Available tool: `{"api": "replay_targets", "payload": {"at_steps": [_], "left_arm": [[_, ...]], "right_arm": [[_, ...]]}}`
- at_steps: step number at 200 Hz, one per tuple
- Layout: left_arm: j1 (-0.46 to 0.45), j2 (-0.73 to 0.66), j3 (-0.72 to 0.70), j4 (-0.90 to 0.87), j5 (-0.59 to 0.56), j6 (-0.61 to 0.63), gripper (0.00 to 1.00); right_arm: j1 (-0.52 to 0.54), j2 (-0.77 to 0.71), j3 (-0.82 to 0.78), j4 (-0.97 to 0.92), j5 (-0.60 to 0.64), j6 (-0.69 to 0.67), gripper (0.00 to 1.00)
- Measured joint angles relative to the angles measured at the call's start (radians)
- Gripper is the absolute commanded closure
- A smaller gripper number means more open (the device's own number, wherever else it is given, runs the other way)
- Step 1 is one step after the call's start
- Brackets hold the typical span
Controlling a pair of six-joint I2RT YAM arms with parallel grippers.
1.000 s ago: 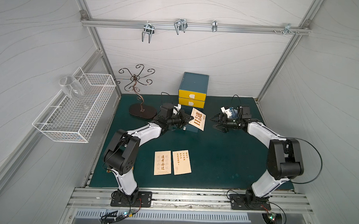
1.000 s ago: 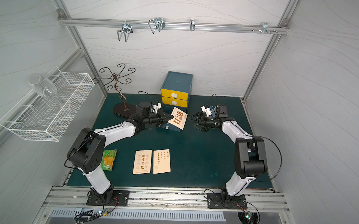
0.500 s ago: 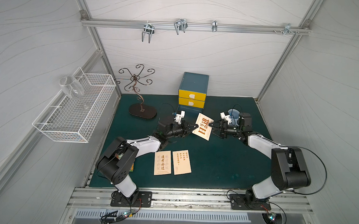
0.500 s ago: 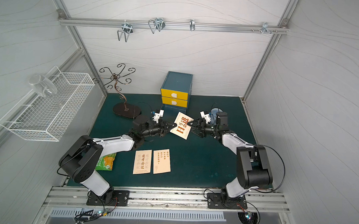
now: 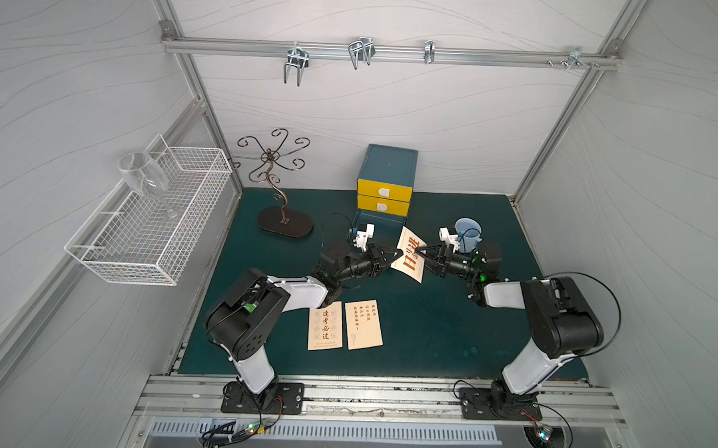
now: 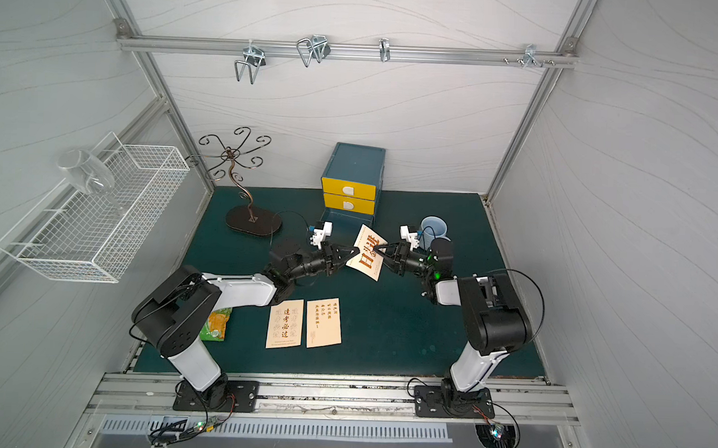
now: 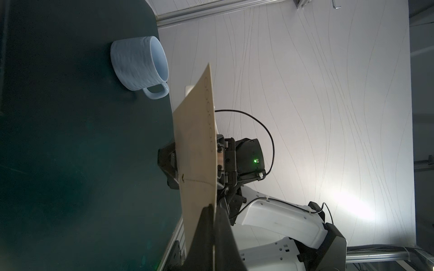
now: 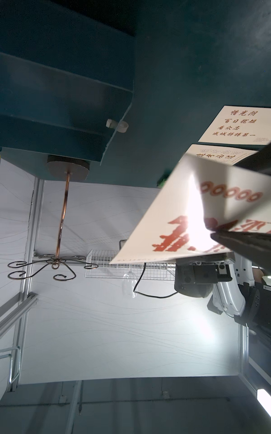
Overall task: Take the postcards out of the drawer
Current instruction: Place the postcard at the center of the board.
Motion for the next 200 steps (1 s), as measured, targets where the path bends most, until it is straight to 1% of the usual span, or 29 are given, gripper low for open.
{"api": "replay_targets", "payload": {"at_steps": [46,66,81,99,118,128,146,170,200], "left_arm": [[-0.004,0.000,-0.011,-0.043,-0.016,0.004,1.00],[-0.005,-0.005,-0.011,-0.114,-0.027,0.019,1.00],[-0.007,-0.023,-0.011,-0.180,-0.037,0.043,1.00],[-0.009,-0.060,-0.009,-0.265,-0.042,0.078,1.00],[-0.011,-0.095,0.007,-0.372,-0.053,0.127,1.00],[-0.010,-0.108,0.022,-0.427,-0.063,0.154,1.00],[-0.009,-0.127,0.046,-0.512,-0.078,0.194,1.00],[-0.013,-0.150,0.062,-0.609,-0.087,0.236,0.98],[-0.025,-0.176,0.062,-0.703,-0.090,0.274,0.96]], "right_arm": [[0.002,-0.002,0.001,0.044,0.007,0.029,1.00],[0.003,-0.005,0.001,0.031,0.005,0.026,1.00],[0.006,-0.020,0.001,-0.027,0.002,-0.006,1.00],[0.021,-0.066,0.009,-0.177,0.007,-0.087,1.00],[0.047,-0.135,0.070,-0.446,0.037,-0.249,1.00],[0.064,-0.168,0.122,-0.602,0.068,-0.358,1.00],[0.094,-0.211,0.201,-0.821,0.128,-0.500,1.00],[0.120,-0.229,0.246,-1.007,0.206,-0.628,1.00],[0.150,-0.228,0.255,-1.167,0.280,-0.711,1.00]]}}
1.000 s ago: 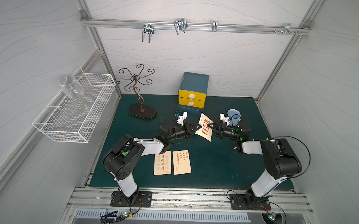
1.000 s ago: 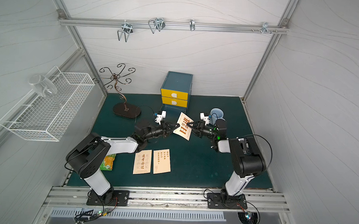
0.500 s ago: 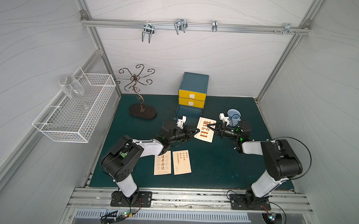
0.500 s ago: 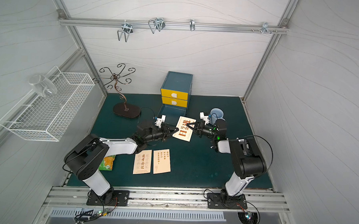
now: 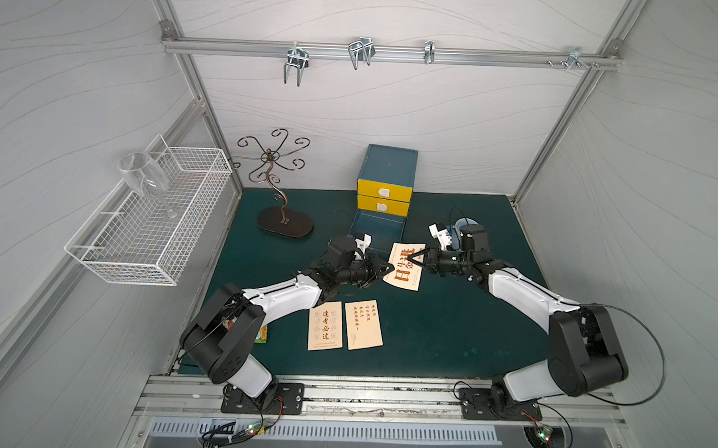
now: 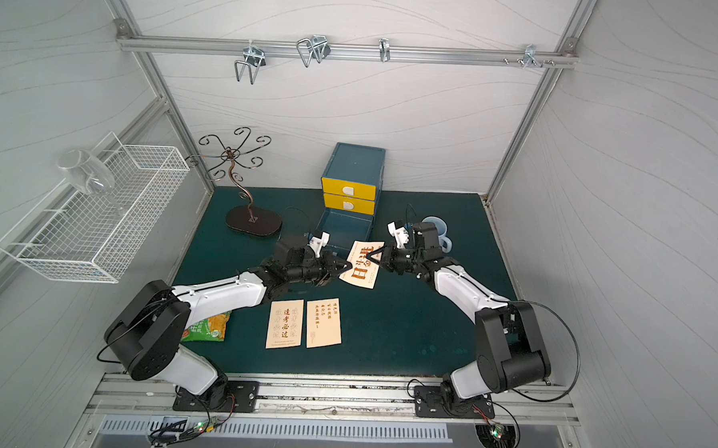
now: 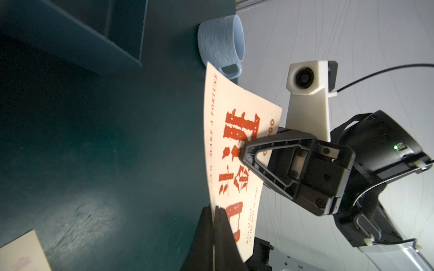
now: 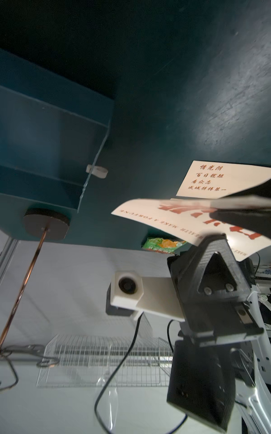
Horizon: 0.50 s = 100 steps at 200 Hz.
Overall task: Take the postcards out of the drawer
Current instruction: Place the postcard at the center of the board.
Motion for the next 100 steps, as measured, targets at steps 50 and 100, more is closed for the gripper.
{"api": "replay_targets", "payload": {"at_steps": [50,100], "left_arm": [[-0.007,-0.045,0.000,-0.067,-0.008,0.035,0.89],[-0.007,-0.094,0.001,-0.131,-0.031,0.090,0.77]], "right_arm": [[0.029,0.000,0.027,-0.112,0.051,-0.057,0.98],[0.042,0.000,0.062,-0.217,0.116,-0.133,0.98]]}}
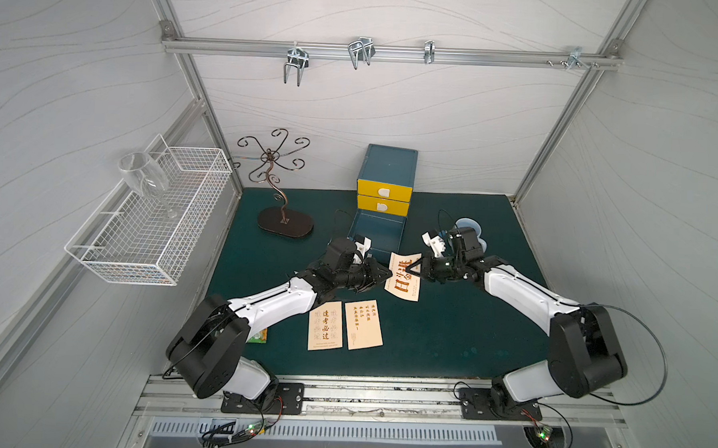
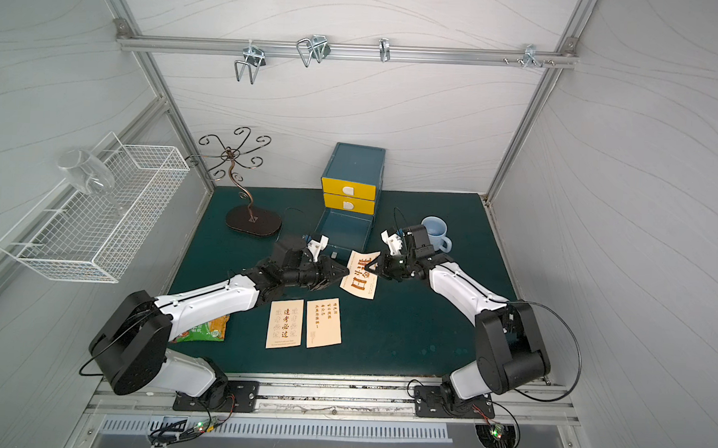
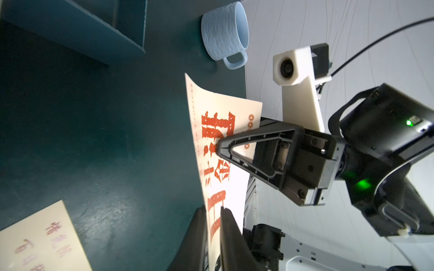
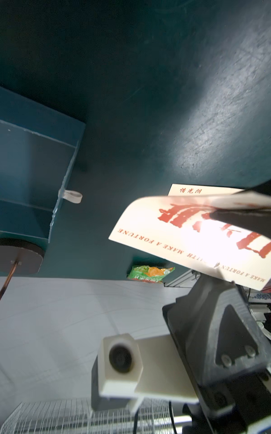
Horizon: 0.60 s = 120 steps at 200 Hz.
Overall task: Take the postcards out of the drawer
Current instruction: Place the postcard at the center of the board.
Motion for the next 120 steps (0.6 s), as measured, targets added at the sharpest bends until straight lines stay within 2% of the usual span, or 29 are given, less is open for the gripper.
{"api": "replay_targets", "payload": {"at_steps": [52,120], "left_arm": [[0.017,-0.027,0.032,-0.027,-0.020,0.034,0.73],[0.130,-0.080,0.029,-0.074,-0.023,0.055,0.67]], "right_arm": [[0.005,0.000,0.003,-0.105,0.041,-0.089,0.99],[0.050,-0.042,-0.124,-0.107,-0.004,-0.126,0.99]]}}
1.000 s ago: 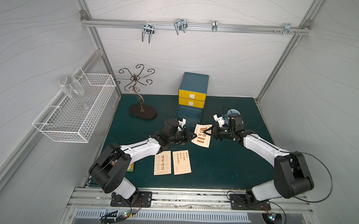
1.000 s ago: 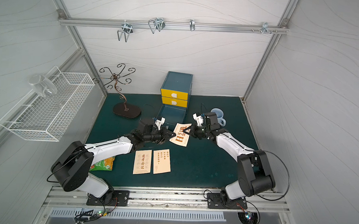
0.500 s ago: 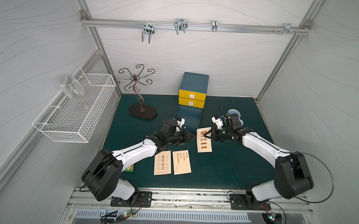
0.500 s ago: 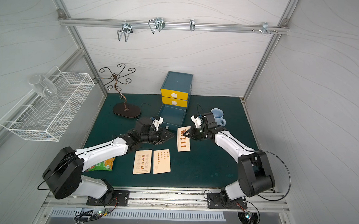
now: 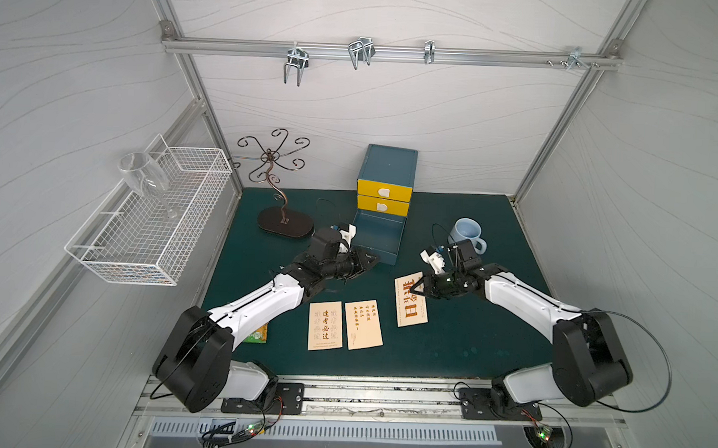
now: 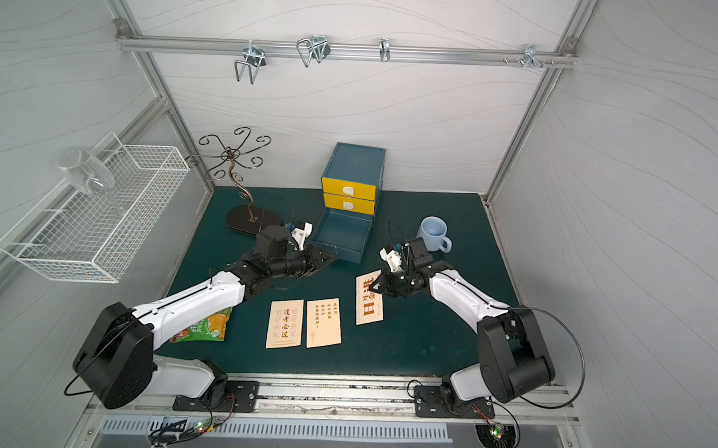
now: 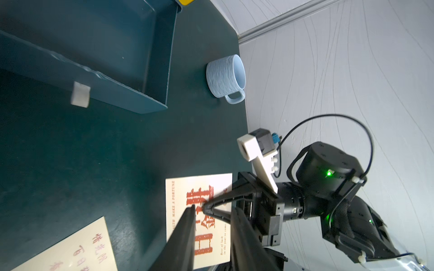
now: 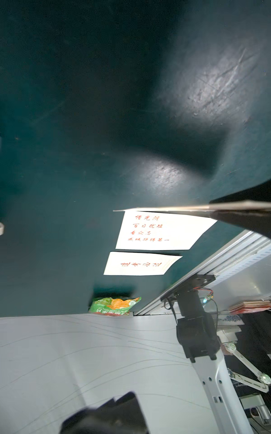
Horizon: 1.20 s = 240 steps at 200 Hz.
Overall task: Take the postcards out of the drawer
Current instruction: Place the postcard at the center of the board.
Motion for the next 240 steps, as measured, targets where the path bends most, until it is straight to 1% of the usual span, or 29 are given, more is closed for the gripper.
{"api": "replay_targets", "payload": {"at_steps": [29,95,156,186,211,240], "left_arm": [[0.026,-0.016,-0.003,-0.014,-0.004,0.013,0.64],[0.027,-0.021,-0.033,-0.014,-0.011,0.018,0.62],[0.028,-0.021,-0.036,-0.013,-0.010,0.018,0.61],[0.031,-0.021,-0.044,-0.012,-0.010,0.018,0.61],[0.035,-0.021,-0.059,-0.012,-0.010,0.018,0.61],[0.037,-0.021,-0.069,-0.012,-0.009,0.018,0.61]], "right_arm": [[0.039,0.007,-0.041,0.022,0.000,0.010,1.00],[0.093,0.106,-0.089,0.080,0.049,0.068,1.00],[0.137,0.184,-0.048,0.083,0.161,0.089,1.00],[0.161,0.198,-0.017,0.071,0.223,0.088,1.00],[0.178,0.212,0.003,0.051,0.268,0.085,0.93],[0.190,0.216,0.014,0.035,0.301,0.079,0.78]]}}
